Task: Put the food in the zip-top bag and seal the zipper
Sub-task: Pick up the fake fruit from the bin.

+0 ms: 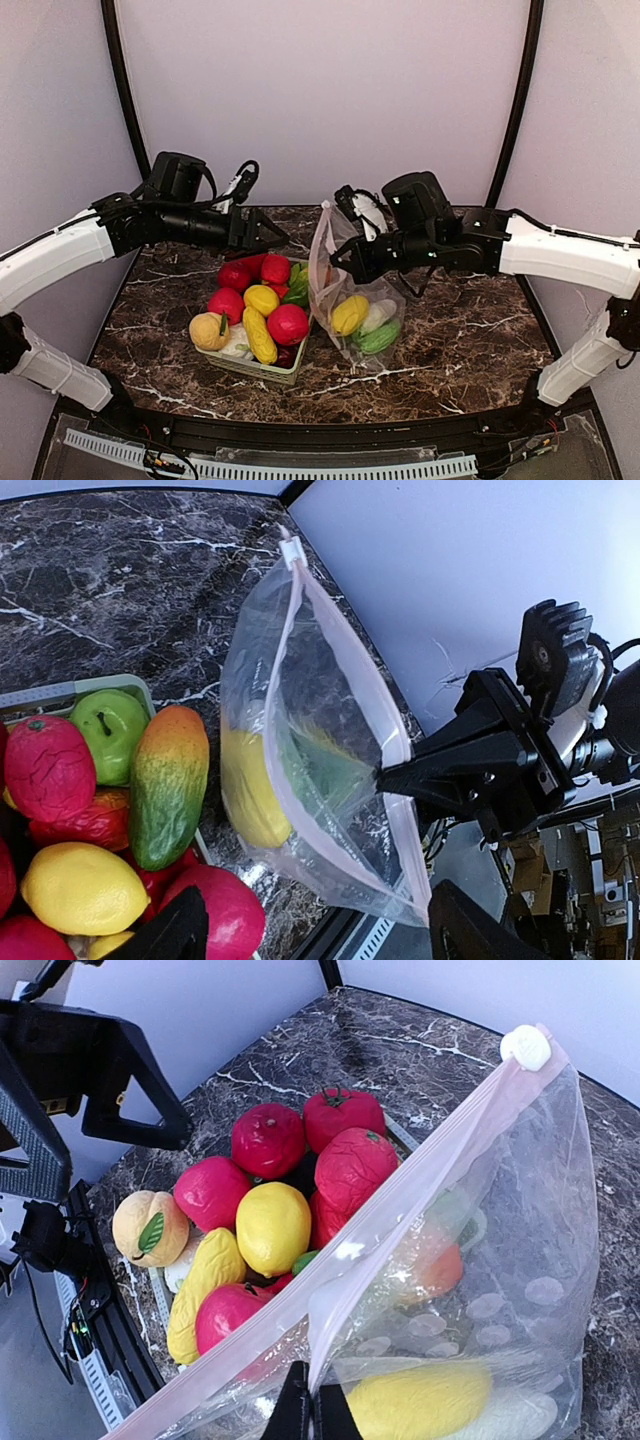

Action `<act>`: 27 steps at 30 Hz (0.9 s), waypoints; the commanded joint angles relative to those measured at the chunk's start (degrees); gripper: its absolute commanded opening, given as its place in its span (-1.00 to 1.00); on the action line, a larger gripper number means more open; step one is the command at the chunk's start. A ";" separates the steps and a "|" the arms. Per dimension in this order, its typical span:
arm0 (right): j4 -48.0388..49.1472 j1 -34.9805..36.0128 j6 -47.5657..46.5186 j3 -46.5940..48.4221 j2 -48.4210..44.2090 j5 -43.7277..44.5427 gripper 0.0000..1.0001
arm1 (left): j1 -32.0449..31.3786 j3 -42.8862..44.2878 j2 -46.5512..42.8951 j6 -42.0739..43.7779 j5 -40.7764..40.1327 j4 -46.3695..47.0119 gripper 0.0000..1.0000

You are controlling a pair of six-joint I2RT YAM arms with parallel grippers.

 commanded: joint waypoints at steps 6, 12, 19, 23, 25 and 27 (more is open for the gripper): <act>2.81 -3.39 4.28 -3.74 -5.59 4.84 -1.00 | 4.88 -5.90 -8.65 7.58 -9.26 -14.01 0.59; 2.83 -4.66 4.49 -4.02 -5.55 4.76 -1.00 | 7.18 -11.22 -14.18 6.52 -11.43 -18.89 0.67; 3.00 -5.07 4.63 -4.10 -5.47 4.91 -1.00 | 7.23 -15.84 -17.96 4.85 -13.70 -26.59 0.77; 3.39 -5.24 5.01 -4.84 -5.57 4.73 -1.00 | 7.23 -19.33 -19.64 3.30 -12.87 -26.82 0.82; 3.56 -5.20 5.02 -4.80 -5.68 4.42 -1.00 | 7.27 -20.98 -20.14 2.74 -12.58 -26.22 0.84; 3.53 -5.20 4.95 -4.86 -5.72 4.19 -1.00 | 7.35 -22.26 -20.59 2.28 -12.37 -25.31 0.86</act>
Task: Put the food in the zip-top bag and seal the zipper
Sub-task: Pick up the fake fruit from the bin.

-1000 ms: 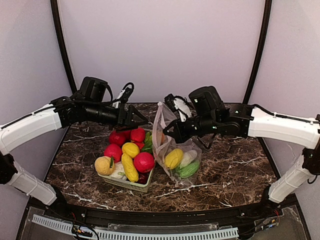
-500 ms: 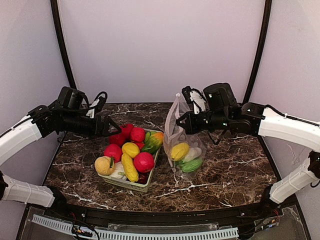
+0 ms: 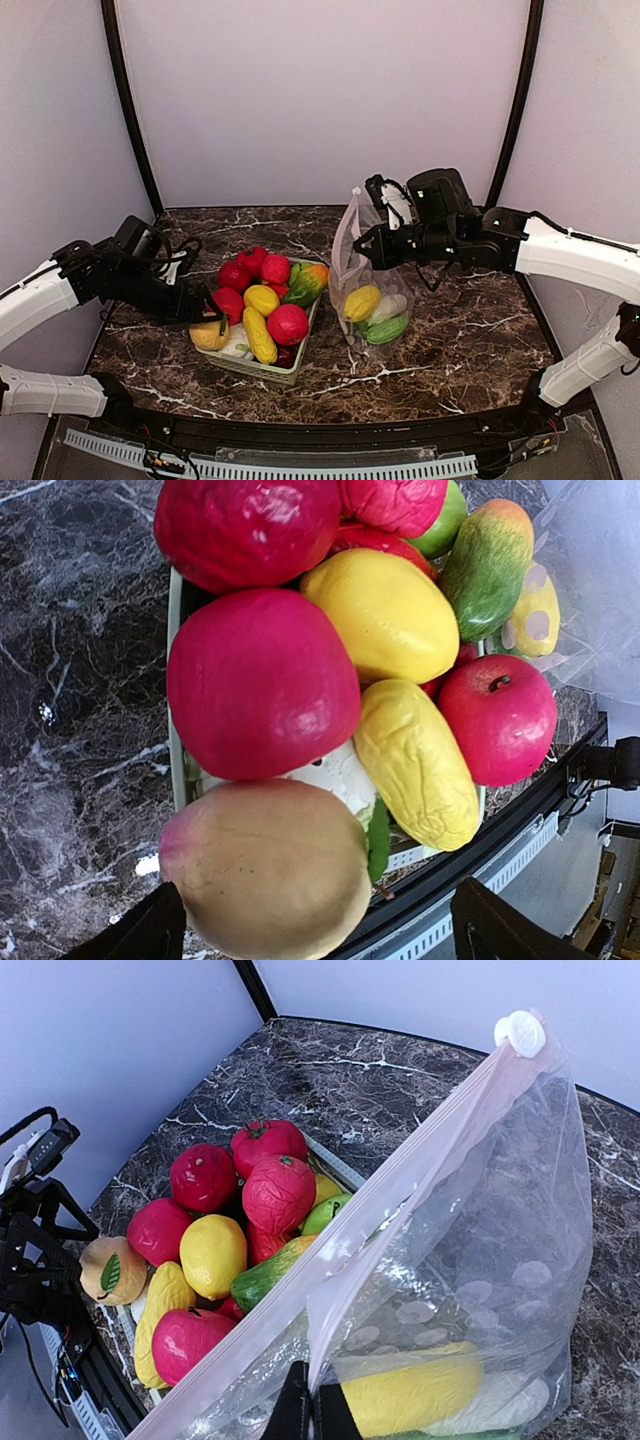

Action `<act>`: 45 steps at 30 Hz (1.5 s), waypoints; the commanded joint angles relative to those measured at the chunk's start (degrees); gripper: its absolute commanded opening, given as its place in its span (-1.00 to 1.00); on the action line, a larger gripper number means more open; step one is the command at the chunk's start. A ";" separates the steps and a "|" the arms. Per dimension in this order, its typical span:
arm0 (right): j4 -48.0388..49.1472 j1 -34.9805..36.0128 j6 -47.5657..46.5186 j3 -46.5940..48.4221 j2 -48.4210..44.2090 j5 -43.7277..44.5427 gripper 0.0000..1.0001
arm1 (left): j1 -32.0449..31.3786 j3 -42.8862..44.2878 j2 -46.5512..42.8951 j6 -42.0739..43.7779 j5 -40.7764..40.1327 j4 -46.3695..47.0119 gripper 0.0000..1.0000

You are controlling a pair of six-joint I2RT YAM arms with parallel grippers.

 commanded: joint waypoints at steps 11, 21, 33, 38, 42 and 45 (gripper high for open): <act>2.37 -0.66 0.77 -0.29 -0.61 -0.01 -1.00 | 1.90 -6.46 -2.71 -2.28 2.31 1.61 0.97; 2.46 -0.67 0.77 -0.14 -0.52 -0.44 -1.00 | 3.64 -8.17 -2.35 -1.15 2.45 4.51 0.97; 2.46 -0.66 1.33 -0.90 -1.31 0.03 -1.00 | 4.14 -9.32 -1.59 -0.59 3.12 5.77 0.87; 2.45 -0.68 1.32 -0.86 -1.34 0.00 -1.00 | 4.23 -10.35 -1.72 -0.81 3.27 6.23 0.76; 2.50 -0.68 1.40 -0.96 -1.32 0.24 -1.00 | 4.28 -10.44 -1.78 -0.71 2.98 6.29 0.66; 2.48 -0.68 1.41 -1.03 -1.23 0.11 -1.00 | 4.25 -10.51 -1.74 -0.74 2.96 6.27 0.57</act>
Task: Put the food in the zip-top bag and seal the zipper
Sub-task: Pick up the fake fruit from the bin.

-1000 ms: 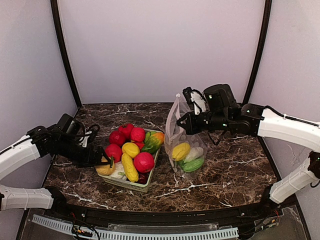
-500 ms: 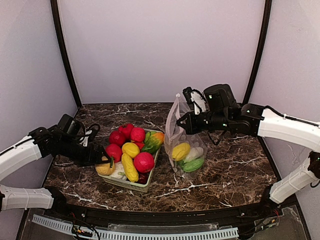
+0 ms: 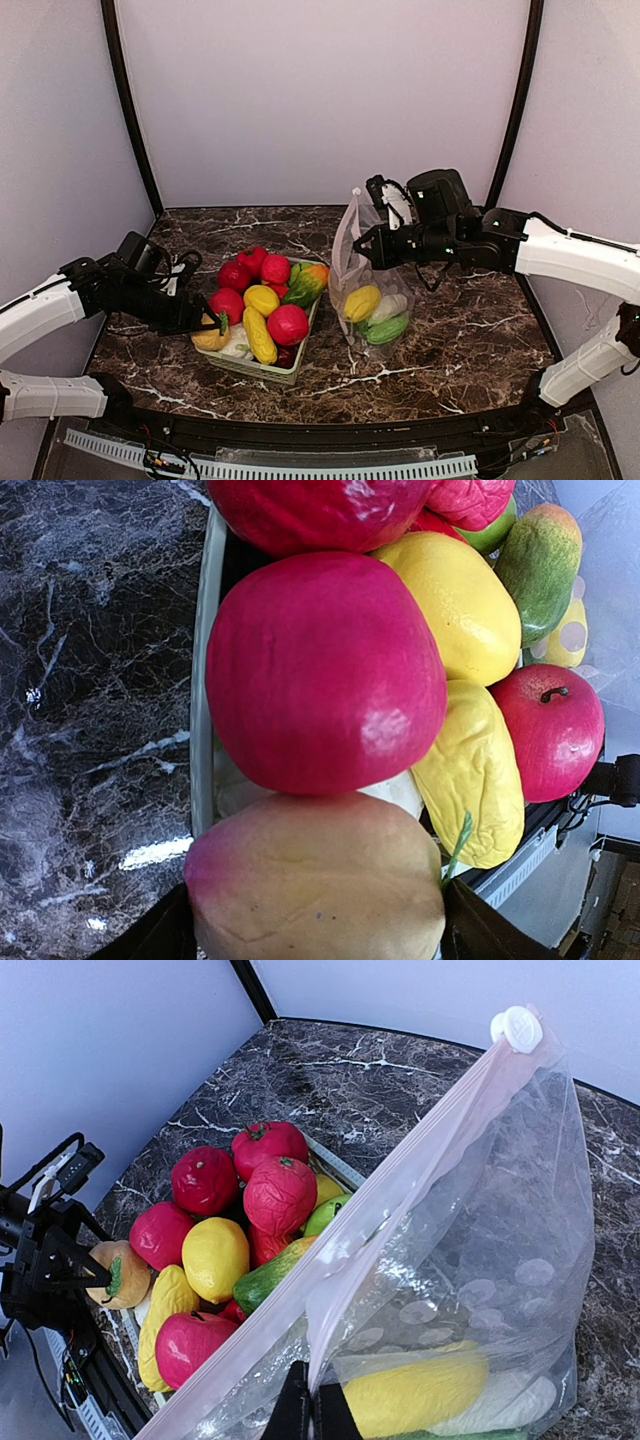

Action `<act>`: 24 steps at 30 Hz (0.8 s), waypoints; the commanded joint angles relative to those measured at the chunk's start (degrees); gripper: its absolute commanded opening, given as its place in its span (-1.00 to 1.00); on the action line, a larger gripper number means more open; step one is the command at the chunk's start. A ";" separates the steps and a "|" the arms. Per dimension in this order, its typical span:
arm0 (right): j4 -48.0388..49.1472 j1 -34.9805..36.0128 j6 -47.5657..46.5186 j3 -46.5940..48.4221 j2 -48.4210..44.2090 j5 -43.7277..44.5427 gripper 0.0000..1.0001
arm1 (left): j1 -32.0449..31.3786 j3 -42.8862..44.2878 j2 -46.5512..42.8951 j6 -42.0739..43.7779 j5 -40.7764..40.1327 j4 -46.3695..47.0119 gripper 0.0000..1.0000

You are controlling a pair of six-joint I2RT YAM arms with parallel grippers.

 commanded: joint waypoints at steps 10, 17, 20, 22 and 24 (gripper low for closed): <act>1.72 -0.57 0.45 -0.56 -1.11 0.45 -1.00 | 0.45 -1.25 -0.58 0.42 -0.13 -0.28 0.41; 1.78 -0.61 0.12 -0.79 -1.84 0.64 -1.00 | 0.45 0.60 -4.48 0.46 -4.11 -0.90 0.31; 2.22 -0.61 -0.27 -1.05 -2.29 0.48 -1.00 | 0.45 1.61 -7.74 0.93 -5.49 -0.76 0.29; 2.86 -0.61 -0.70 -1.31 -2.57 -0.13 -1.00 | 0.45 2.64 -8.98 1.55 -5.22 -0.75 0.28; 3.54 -0.56 -1.18 -1.67 -2.89 -0.97 -1.00 | 0.45 3.75 -9.71 2.60 -3.86 -0.76 0.27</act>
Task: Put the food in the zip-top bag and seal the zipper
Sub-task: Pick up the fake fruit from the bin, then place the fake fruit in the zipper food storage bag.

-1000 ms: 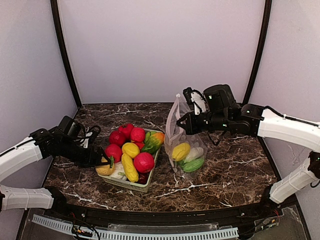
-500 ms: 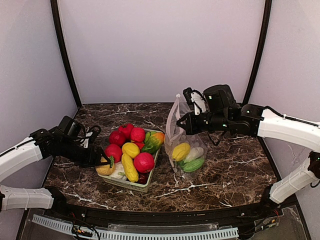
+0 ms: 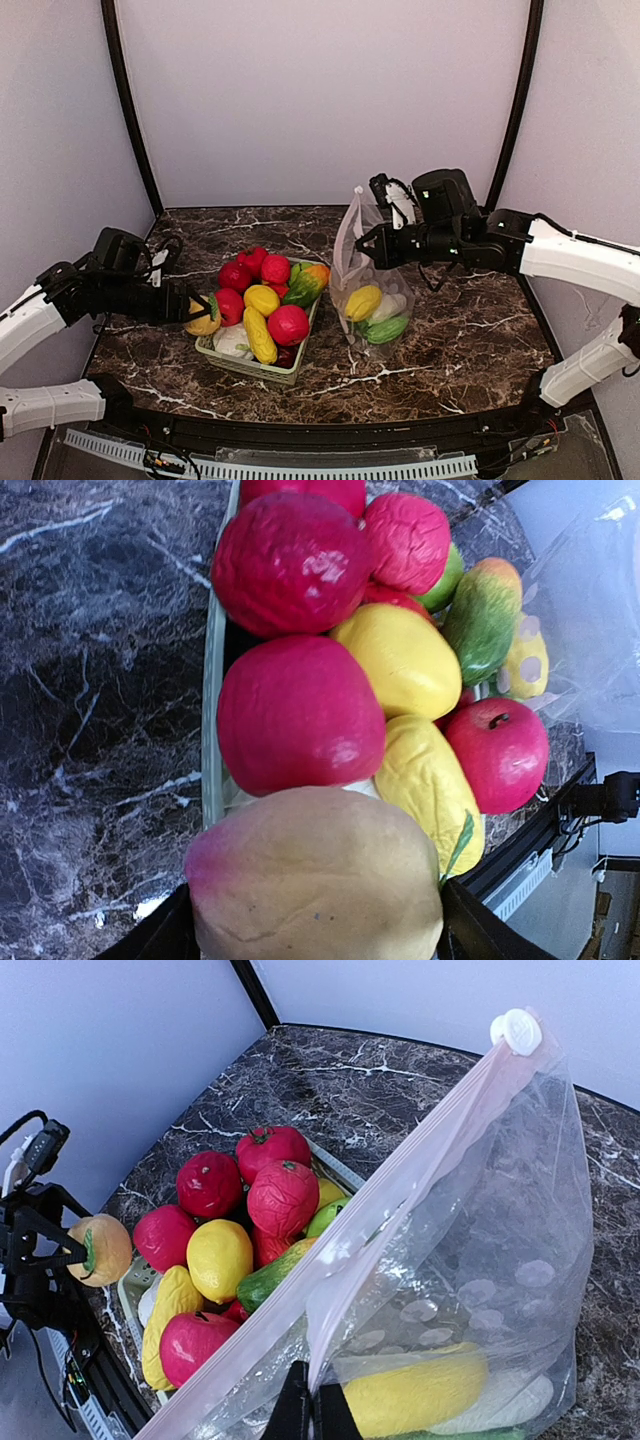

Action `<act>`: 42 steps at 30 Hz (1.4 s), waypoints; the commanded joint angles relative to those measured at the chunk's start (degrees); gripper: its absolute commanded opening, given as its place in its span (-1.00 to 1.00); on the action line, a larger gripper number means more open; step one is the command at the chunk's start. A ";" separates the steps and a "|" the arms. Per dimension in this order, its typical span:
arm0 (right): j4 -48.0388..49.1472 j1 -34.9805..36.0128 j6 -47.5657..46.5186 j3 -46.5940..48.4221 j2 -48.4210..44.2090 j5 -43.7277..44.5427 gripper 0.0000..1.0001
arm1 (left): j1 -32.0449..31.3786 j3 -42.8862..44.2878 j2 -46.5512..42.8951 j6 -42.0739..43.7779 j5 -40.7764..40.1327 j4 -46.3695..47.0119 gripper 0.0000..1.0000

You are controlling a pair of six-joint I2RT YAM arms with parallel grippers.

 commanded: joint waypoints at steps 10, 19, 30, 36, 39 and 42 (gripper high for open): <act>7.05 -0.40 -4.89 -2.11 -2.57 -9.87 -1.00 | 0.21 11.02 -0.36 0.00 11.53 12.91 0.21; 7.36 1.07 -6.86 -1.15 -1.03 -12.72 -1.00 | -7.67 17.88 10.27 -2.34 10.74 27.78 0.19; 6.32 1.47 -6.07 0.36 0.18 -12.48 -1.00 | -13.25 21.38 21.71 -6.49 11.37 50.23 0.19; 7.68 1.45 -5.33 -0.13 -0.30 -13.46 -1.00 | -14.12 21.98 27.19 -9.02 13.39 56.70 0.18; 7.82 1.45 -4.98 -0.09 -0.37 -13.08 -1.00 | -14.89 22.41 29.90 -9.81 14.12 59.03 0.18; 7.84 1.50 -4.27 0.04 -0.54 -11.67 -1.00 | -15.35 22.53 31.49 -9.95 14.44 59.60 0.18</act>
